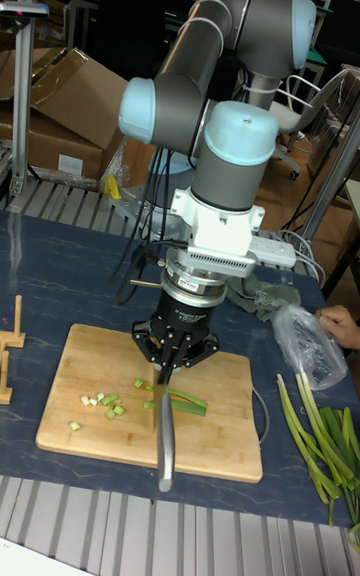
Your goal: Chop the scallions
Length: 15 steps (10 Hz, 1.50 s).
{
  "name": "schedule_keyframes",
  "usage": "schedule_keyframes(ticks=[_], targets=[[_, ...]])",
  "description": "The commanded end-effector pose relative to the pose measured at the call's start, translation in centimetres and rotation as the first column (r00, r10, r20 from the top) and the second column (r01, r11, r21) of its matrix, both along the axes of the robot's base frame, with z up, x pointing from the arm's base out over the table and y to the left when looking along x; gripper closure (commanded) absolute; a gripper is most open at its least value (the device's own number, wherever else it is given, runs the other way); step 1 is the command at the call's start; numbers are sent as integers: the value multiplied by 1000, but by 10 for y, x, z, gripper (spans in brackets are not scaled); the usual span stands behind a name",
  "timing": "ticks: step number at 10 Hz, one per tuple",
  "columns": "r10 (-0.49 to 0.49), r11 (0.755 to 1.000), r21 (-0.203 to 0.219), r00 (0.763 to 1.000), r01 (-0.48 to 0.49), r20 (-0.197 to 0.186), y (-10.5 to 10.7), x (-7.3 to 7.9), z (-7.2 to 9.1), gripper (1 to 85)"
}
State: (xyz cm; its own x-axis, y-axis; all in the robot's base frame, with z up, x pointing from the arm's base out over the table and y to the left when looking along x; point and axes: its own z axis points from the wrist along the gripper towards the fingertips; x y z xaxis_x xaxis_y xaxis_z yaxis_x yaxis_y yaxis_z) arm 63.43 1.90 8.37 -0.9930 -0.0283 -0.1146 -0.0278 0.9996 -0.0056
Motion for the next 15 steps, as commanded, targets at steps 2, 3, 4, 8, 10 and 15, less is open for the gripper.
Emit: schedule_keyframes(ticks=[2,3,4,8,10,15], targets=[[-3,1000,13,1000,3,22,1,5,-7,843],[-2,1000,13,999,1,33,2,10,-10,843],[-3,1000,16,999,3,44,4,14,-11,843],[-11,1000,16,999,10,52,9,24,-9,843],[-18,1000,14,999,18,32,13,24,1,843],[8,1000,27,999,-9,36,9,5,9,843]])
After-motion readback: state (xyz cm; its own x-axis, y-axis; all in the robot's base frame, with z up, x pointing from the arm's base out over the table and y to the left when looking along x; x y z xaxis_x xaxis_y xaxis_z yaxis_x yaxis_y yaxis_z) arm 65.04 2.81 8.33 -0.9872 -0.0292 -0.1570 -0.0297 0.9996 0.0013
